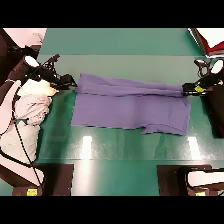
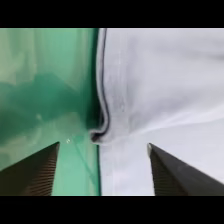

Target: Fold the shirts.

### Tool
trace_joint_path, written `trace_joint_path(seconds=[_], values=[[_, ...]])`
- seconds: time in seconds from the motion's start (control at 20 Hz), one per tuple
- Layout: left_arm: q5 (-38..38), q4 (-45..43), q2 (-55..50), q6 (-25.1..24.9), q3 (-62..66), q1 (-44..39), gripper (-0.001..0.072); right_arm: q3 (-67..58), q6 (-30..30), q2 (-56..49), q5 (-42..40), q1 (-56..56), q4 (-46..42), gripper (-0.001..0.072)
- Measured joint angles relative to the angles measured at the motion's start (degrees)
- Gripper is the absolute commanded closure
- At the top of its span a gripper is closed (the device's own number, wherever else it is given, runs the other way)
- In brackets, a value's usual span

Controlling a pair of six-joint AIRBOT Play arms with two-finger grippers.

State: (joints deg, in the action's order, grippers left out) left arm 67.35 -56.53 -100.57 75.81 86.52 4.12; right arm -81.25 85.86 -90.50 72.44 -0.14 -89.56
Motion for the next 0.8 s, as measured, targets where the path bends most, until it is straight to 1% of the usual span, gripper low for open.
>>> trace_joint_path(seconds=[0.2,0.35,0.4,0.45,0.65,0.8], values=[[6.64,-3.26,2.45,1.51,1.05,1.14,0.0102,-2.8,-0.92,2.54,7.78,-2.14,2.93,0.0355],[9.46,-5.86,7.93,1.7,-2.69,2.32,0.0102,-0.37,-2.93,8.09,11.47,-6.29,10.73,0.0361],[9.86,-6.27,10.05,1.62,-5.27,2.47,0.0102,1.2,-3.87,10.12,12.17,-7.72,13.79,0.0399],[10.29,-6.38,12.41,1.29,-8.72,2.54,0.0102,3.13,-4.96,12.33,12.7,-9.27,17.51,0.0403],[8.7,-6.43,19.74,-0.09,-24.2,2.84,0.0102,10.91,-8.0,19.52,12.79,-13.99,26.62,0.0404],[5.07,-2.84,22.16,-1.92,-33.27,2.86,0.0102,15.39,-8.79,23.15,12.5,-15.87,29.27,0.0404]])
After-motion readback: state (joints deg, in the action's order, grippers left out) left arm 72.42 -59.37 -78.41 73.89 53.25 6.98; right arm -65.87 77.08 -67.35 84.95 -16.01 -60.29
